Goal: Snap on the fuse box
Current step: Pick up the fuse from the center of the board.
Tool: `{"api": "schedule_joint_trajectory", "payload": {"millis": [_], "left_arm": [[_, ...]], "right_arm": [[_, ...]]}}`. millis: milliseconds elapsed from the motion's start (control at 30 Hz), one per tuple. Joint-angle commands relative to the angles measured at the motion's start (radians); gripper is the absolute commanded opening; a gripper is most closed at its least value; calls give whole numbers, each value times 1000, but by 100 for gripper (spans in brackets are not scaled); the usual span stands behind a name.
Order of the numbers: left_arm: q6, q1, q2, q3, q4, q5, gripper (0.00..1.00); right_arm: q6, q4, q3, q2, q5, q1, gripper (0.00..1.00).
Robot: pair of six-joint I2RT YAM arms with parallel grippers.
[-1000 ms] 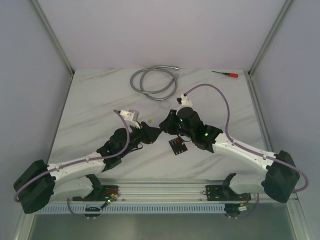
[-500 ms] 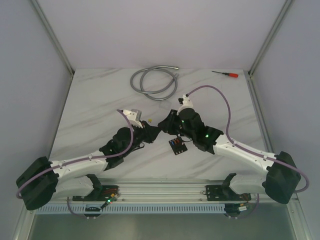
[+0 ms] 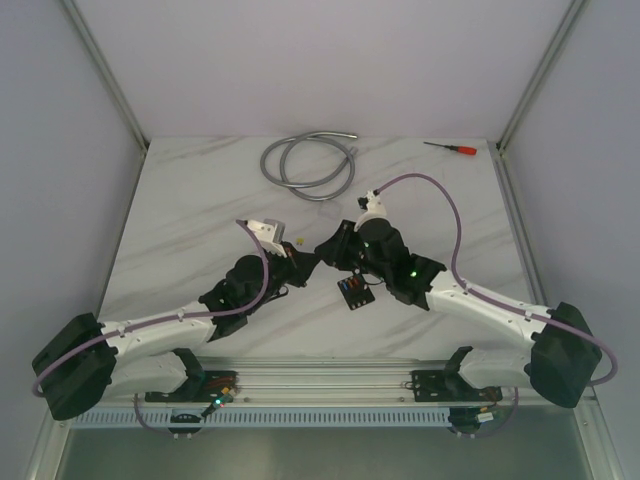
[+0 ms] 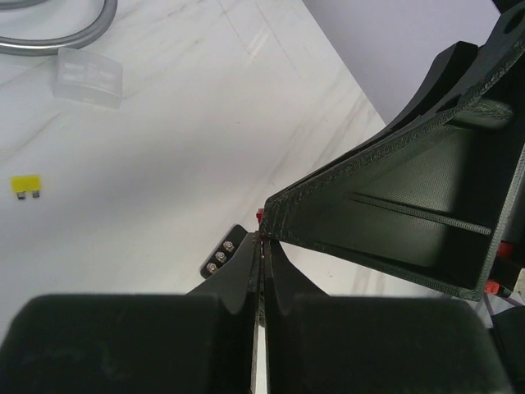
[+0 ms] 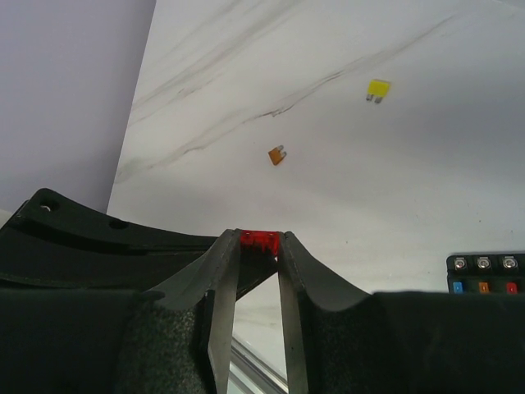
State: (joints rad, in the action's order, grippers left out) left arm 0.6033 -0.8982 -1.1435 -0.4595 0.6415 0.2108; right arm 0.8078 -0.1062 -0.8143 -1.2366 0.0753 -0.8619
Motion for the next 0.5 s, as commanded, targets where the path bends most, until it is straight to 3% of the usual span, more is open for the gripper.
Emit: {"api": "schedule_joint_trajectory", "payload": {"millis": [0,167,267,467], "left_arm": [[-35,-5,31,-31,61,21,0],[-52,-5,49,-16,26,20,0],[-63,-5,75,7,16,29,0],[-158,20,163,20,-28,-85,0]], "right_arm": [[10,-8,24,21,-33,-14,32],[-40,0,21,48,-25,-11,40],[-109,10,11,72,-46,-3,50],[-338,51,-19,122,-223,61,54]]}}
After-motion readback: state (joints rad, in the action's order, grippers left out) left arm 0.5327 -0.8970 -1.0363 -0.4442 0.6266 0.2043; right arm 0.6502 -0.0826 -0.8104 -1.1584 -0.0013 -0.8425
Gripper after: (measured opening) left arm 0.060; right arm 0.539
